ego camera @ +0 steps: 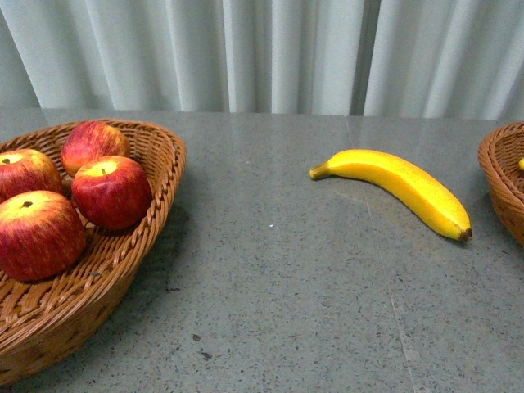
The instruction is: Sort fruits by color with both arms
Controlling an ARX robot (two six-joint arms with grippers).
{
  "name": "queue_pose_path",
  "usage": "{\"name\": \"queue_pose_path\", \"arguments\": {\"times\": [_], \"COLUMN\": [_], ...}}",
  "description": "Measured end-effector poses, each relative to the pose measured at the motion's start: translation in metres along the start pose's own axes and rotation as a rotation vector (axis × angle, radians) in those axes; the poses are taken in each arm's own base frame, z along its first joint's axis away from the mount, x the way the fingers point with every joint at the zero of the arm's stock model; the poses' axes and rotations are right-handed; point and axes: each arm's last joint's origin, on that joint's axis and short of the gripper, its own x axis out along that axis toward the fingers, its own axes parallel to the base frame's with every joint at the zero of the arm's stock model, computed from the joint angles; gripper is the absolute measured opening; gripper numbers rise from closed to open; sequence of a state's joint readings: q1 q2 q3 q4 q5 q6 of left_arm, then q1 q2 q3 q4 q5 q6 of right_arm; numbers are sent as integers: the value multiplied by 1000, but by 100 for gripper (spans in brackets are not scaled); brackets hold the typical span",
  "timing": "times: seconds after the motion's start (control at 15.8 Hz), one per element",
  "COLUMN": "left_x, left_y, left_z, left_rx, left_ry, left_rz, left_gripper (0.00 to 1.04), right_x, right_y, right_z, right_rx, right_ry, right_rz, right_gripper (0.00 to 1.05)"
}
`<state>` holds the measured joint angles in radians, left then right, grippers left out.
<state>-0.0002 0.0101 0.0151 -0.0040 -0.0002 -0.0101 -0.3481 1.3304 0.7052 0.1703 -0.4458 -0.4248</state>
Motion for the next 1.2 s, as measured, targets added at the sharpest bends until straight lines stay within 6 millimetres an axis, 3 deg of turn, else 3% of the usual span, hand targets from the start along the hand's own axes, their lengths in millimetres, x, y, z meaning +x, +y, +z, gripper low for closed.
{"name": "queue_pose_path", "arguments": {"times": [0.44,0.82,1.07,1.2], "left_x": [0,0,0,0], "left_y": [0,0,0,0], "left_z": [0,0,0,0], "left_rx": [0,0,0,0], "left_ry": [0,0,0,0], "left_rz": [0,0,0,0], "left_gripper": [98,98,98,98], "right_x": [-1,-20,-67,-96], "right_y": [0,0,30,55], "right_z": [-2,20,62,67], "right_rx": [-6,29,92,123], "right_ry": [12,-72,-286,-358], "right_rz": [20,54,164,237], "right_gripper": [98,98,98,98]}}
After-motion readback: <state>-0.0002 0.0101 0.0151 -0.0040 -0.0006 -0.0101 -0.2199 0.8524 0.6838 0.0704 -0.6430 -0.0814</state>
